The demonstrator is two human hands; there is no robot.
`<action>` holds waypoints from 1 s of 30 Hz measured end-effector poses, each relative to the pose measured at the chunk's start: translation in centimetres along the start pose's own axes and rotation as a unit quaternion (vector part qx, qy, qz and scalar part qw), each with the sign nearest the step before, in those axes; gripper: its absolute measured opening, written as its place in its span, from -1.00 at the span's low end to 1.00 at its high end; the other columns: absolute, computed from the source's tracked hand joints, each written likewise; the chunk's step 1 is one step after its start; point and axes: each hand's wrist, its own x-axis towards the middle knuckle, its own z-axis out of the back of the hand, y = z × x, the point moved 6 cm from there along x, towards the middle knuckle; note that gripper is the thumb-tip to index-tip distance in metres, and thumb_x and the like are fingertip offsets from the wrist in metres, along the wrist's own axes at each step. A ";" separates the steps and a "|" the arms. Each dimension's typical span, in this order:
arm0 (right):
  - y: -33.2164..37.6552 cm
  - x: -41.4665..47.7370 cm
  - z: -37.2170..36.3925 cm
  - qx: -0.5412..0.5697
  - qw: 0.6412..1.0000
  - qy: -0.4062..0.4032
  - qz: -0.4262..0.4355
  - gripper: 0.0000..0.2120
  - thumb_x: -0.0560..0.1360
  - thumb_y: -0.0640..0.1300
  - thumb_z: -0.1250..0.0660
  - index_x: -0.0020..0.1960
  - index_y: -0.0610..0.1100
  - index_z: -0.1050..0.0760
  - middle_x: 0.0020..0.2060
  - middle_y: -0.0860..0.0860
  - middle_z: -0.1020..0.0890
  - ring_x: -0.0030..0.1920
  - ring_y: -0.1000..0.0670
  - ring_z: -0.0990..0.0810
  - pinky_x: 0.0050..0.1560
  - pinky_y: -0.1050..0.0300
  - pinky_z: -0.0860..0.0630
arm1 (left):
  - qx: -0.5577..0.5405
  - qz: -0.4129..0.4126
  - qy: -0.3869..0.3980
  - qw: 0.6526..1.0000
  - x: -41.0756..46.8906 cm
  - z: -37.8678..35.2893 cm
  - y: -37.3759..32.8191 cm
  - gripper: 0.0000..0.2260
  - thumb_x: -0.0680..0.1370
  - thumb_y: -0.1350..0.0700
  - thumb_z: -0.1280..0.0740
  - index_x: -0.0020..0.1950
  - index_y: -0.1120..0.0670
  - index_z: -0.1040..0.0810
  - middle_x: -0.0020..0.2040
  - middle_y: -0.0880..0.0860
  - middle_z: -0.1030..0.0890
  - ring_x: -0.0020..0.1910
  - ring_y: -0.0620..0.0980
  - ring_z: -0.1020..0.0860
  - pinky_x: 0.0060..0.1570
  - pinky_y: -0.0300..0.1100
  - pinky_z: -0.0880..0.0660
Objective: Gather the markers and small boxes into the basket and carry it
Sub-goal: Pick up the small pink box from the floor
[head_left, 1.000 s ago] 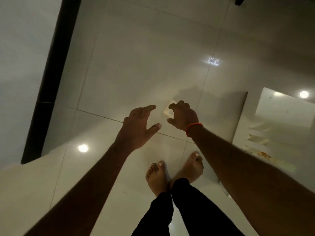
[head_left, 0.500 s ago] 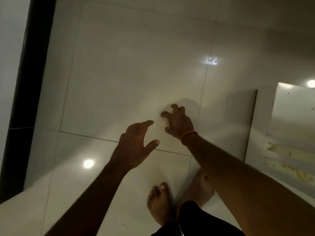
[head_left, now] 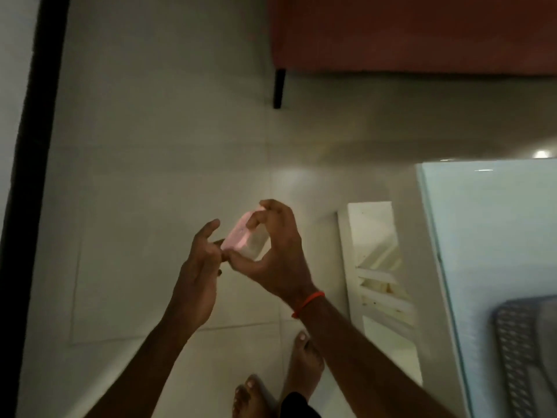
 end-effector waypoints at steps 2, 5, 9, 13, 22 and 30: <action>2.3 0.2 3.5 0.032 0.999 -0.037 0.016 -0.44 0.23 -0.06 -0.68 0.07 -0.22 -0.49 0.23 -0.15 -0.48 0.31 -0.04 -0.44 0.23 0.35 -0.41 | -0.049 0.003 0.014 0.999 0.4 -1.3 -3.9 -0.16 0.30 -0.63 -0.17 0.42 -0.15 -0.41 0.20 -0.05 -0.64 0.13 -0.05 -0.66 0.00 -0.11 -0.63; 5.0 0.5 8.1 0.056 0.996 -0.061 0.037 -0.47 0.20 -0.14 -0.69 0.01 -0.26 -0.48 0.20 -0.16 -0.48 0.29 -0.05 -0.45 0.18 0.16 -0.50 | -0.073 -0.015 0.051 0.996 0.4 -3.7 -9.7 -0.45 0.42 -0.41 -0.30 0.30 -0.15 -0.55 0.14 -0.05 -0.68 0.10 -0.03 -0.66 -0.06 -0.18 -0.59; 6.6 0.6 13.8 -0.036 0.998 -0.037 0.027 -0.51 0.29 0.03 -0.62 0.02 -0.18 -0.48 0.32 -0.11 -0.41 0.37 -0.05 -0.39 0.26 0.17 -0.47 | -0.073 -0.017 0.068 0.995 0.9 -7.3 -14.1 -0.68 0.49 -0.07 -0.41 0.25 -0.23 -0.55 0.08 -0.12 -0.69 0.08 -0.05 -0.67 -0.09 -0.21 -0.61; 5.6 -0.1 19.0 -0.165 0.986 -0.003 0.011 -0.47 0.34 0.13 -0.55 0.16 -0.09 -0.45 0.41 -0.10 -0.39 0.43 -0.08 -0.32 0.31 0.04 -0.48 | -0.038 -0.040 0.100 0.993 0.8 -12.7 -17.3 -0.56 0.54 -0.08 -0.40 0.41 -0.09 -0.48 0.13 -0.05 -0.66 0.09 -0.02 -0.67 -0.07 -0.16 -0.63; -1.6 -1.9 31.0 -0.246 0.949 -0.098 -0.173 -0.28 0.22 0.03 -0.64 0.24 -0.02 -0.34 0.21 -0.02 -0.43 0.13 0.07 -0.31 0.03 0.14 -0.47 | 0.077 -0.036 0.265 0.960 -1.4 -21.3 -16.3 -0.30 0.42 -0.45 -0.19 0.54 -0.31 -0.20 0.47 -0.19 -0.42 0.33 -0.08 -0.53 0.30 0.05 -0.51; -8.5 -4.6 34.0 -0.272 0.878 -0.113 -0.377 -0.32 0.34 0.19 -0.55 0.27 -0.18 -0.42 0.22 -0.19 -0.43 0.18 -0.26 -0.51 0.14 -0.10 -0.59 | 0.130 0.099 0.232 0.959 -6.4 -15.9 -8.7 -0.14 0.15 -0.65 -0.16 0.27 -0.19 -0.56 0.04 -0.15 -0.72 -0.02 -0.13 -0.69 -0.07 -0.12 -0.52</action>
